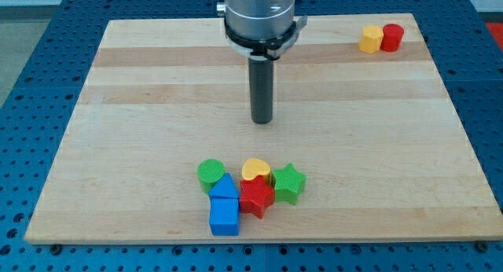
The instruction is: Keep arm in between blue blocks
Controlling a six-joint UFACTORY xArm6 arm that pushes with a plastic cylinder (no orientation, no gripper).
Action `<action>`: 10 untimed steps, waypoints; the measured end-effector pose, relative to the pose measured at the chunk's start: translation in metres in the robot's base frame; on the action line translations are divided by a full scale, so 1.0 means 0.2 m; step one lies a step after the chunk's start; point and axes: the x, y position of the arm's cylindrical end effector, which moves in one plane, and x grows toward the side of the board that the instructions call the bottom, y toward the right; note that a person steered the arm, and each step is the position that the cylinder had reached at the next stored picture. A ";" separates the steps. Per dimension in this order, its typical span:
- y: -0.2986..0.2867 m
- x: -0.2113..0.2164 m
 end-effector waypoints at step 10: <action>0.29 0.89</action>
